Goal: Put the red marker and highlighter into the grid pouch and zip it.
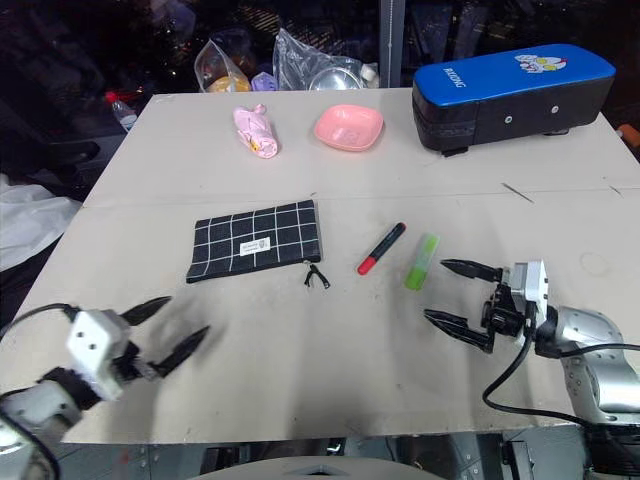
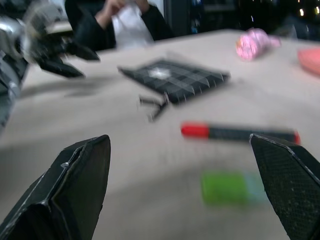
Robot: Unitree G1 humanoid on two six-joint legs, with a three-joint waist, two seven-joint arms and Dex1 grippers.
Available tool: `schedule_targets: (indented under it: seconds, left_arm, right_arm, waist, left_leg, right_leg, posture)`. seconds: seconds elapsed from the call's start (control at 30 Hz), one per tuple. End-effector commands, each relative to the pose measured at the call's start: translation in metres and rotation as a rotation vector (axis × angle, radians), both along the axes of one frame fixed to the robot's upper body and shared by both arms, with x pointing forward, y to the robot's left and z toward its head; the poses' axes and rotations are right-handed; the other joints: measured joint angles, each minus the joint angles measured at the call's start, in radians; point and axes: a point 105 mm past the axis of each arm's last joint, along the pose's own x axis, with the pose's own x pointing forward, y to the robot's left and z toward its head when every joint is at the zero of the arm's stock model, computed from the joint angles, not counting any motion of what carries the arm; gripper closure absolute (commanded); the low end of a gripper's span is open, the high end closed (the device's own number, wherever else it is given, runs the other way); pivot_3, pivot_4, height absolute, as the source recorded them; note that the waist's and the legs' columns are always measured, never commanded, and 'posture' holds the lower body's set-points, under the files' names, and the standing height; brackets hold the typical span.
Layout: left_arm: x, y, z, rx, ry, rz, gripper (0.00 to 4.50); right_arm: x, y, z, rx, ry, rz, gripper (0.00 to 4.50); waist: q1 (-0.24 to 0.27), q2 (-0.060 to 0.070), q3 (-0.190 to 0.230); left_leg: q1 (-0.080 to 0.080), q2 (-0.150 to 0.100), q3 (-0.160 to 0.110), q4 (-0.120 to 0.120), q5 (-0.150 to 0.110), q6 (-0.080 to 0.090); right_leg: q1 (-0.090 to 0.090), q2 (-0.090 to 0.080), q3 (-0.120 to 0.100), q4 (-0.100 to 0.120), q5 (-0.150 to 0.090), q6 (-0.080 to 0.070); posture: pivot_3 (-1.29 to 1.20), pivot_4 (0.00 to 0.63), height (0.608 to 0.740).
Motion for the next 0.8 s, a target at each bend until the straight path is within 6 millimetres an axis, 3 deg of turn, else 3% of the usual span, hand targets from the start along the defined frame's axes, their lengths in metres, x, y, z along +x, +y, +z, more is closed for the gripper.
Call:
schedule_targets:
  seconds: [0.03, 0.2, 0.37, 0.8]
  left_arm:
    - [0.006, 0.043, 0.018, 0.135, -0.056, 0.081, 0.05]
    - [0.027, 0.086, 0.026, 0.261, -0.071, 0.149, 0.05]
    - [0.043, 0.105, 0.027, 0.340, -0.075, 0.151, 0.05]
    - [0.090, 0.078, 0.001, 0.477, 0.008, -0.128, 0.05]
  right_arm:
    - [0.004, 0.011, 0.017, 0.034, -0.063, 0.002, 0.00]
    - [0.015, 0.014, 0.021, 0.036, -0.104, -0.061, 0.00]
    - [0.023, 0.014, 0.023, 0.030, -0.131, -0.117, 0.00]
    - [0.039, 0.017, 0.017, 0.018, -0.097, -0.208, 0.00]
  waist:
    - [0.001, 0.000, 0.000]
    - [0.001, -0.001, 0.000]
    - [-0.006, -0.002, -0.001]
    - [-0.005, -0.003, -0.002]
  left_leg:
    - [0.000, 0.000, 0.000, 0.000, 0.000, 0.000]
    - [0.001, 0.000, 0.000, 0.000, 0.000, 0.000]
    - [0.000, -0.001, 0.000, -0.001, 0.002, -0.004]
    - [0.001, -0.001, 0.003, -0.001, 0.003, -0.005]
  right_leg:
    - [0.000, 0.000, 0.000, 0.000, 0.000, 0.000]
    - [-0.001, 0.000, 0.000, 0.000, 0.000, 0.000]
    - [-0.002, 0.000, 0.000, 0.001, 0.000, 0.000]
    - [-0.005, 0.000, 0.003, 0.004, 0.001, 0.000]
  posture:
    - [0.00, 0.150, 0.734]
    - [0.00, 0.150, 0.734]
    - [0.00, 0.150, 0.734]
    - [0.00, 0.150, 0.734]
